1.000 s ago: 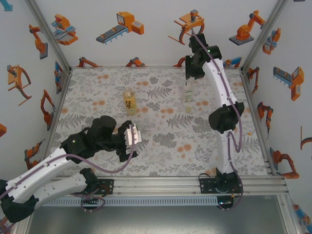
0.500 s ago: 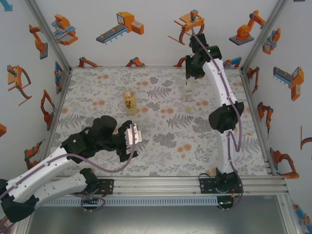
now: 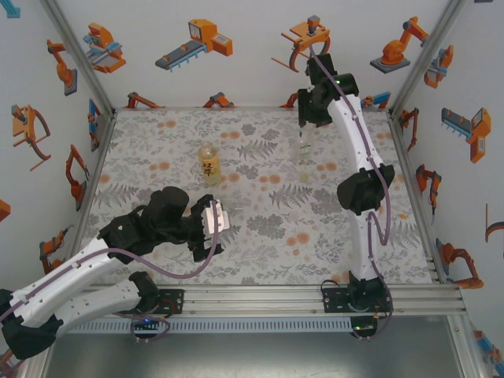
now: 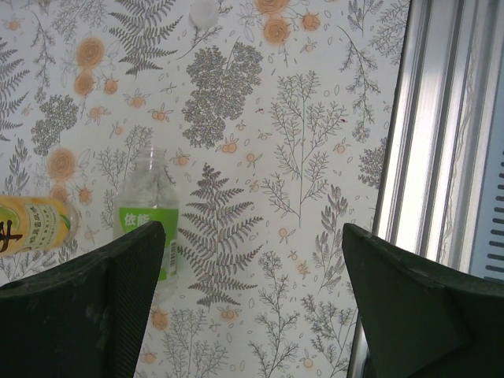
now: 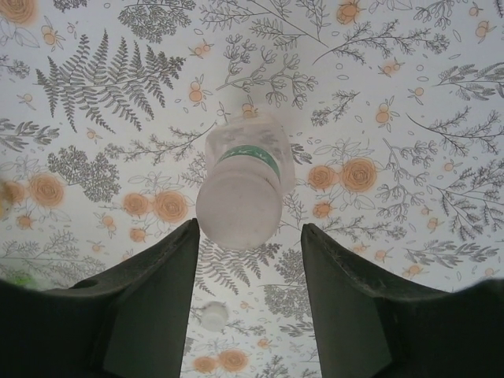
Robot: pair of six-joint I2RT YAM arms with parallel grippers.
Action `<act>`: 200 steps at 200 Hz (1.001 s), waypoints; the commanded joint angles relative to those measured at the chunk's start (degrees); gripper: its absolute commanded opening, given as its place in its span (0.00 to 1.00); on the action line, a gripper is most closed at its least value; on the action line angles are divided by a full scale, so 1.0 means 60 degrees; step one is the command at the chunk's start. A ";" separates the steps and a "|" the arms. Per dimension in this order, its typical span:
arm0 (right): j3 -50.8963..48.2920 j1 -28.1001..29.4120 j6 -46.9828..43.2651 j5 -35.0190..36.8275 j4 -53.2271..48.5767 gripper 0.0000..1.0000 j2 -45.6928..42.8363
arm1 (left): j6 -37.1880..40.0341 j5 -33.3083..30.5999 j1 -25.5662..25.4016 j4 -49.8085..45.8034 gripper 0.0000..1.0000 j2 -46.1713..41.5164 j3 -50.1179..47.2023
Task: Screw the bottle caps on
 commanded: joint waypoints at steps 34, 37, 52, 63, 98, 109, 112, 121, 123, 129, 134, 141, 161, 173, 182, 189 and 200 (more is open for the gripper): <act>0.0285 -0.0057 -0.0234 0.0248 -0.0235 0.56 -0.0480 | -0.0099 -0.0214 -0.0040 -0.0007 0.86 -0.0271 -0.0164; 0.0291 -0.0054 -0.0238 0.0234 -0.0246 0.56 -0.0506 | -0.0082 -0.0251 -0.0042 -0.0018 0.86 -0.0291 -0.0164; 0.0248 -0.0060 -0.0237 0.0167 -0.0319 0.56 -0.0686 | -0.0034 -0.0422 -0.0042 -0.0105 0.86 -0.0308 -0.0136; 0.0149 -0.0063 -0.0241 0.0141 -0.0364 0.56 -0.0851 | 0.0027 -0.0563 -0.0042 -0.0193 0.87 -0.0309 -0.0122; -0.0843 -0.0063 -0.0335 0.0042 -0.0371 0.56 -0.1678 | 0.0234 -0.1019 0.0042 -0.0601 0.88 -0.0313 -0.0019; -0.1253 -0.0062 -0.0338 0.0029 -0.0357 0.56 -0.1958 | 0.0294 -0.1064 0.0135 -0.0721 0.88 -0.0301 -0.0003; -0.1353 -0.0056 -0.0342 0.0015 -0.0357 0.56 -0.2052 | 0.0313 -0.1053 0.0167 -0.0737 0.89 -0.0297 -0.0010; -0.1693 -0.0064 -0.0334 -0.0036 -0.0364 0.56 -0.2332 | 0.0389 -0.1025 0.0268 -0.0794 0.89 -0.0293 -0.0039; -0.1763 -0.0053 -0.0341 -0.0054 -0.0358 0.56 -0.2388 | 0.0405 -0.1014 0.0295 -0.0791 0.89 -0.0290 -0.0045; -0.2016 -0.0052 -0.0343 -0.0087 -0.0357 0.57 -0.2558 | 0.0447 -0.0968 0.0383 -0.0822 0.89 -0.0269 -0.0069; -0.2219 -0.0056 -0.0315 -0.0111 -0.0349 0.57 -0.2707 | 0.0499 -0.0905 0.0455 -0.0865 0.89 -0.0254 -0.0087; -0.2506 -0.0050 -0.0275 -0.0126 -0.0342 0.57 -0.2919 | 0.0549 -0.0816 0.0573 -0.0889 0.89 -0.0234 -0.0090; -0.3334 -0.0047 -0.0257 -0.0229 -0.0270 0.57 -0.3546 | 0.0756 -0.0453 0.1068 -0.0943 0.89 -0.0178 -0.0131; -0.3914 -0.0039 -0.0250 -0.0265 -0.0187 0.57 -0.3964 | 0.0936 -0.0239 0.1387 -0.0915 0.90 -0.0104 -0.0176; -0.4404 -0.0025 -0.0228 -0.0308 -0.0058 0.57 -0.4349 | 0.1150 -0.0143 0.1567 -0.0896 0.90 -0.0014 -0.0202; -0.4795 -0.0024 -0.0234 -0.0310 0.0039 0.57 -0.4627 | 0.1344 -0.0099 0.1669 -0.0887 0.91 0.0088 -0.0201; -0.5436 -0.0020 -0.0207 -0.0311 0.0209 0.57 -0.5062 | 0.1642 -0.0018 0.1846 -0.0897 0.92 0.0357 -0.0157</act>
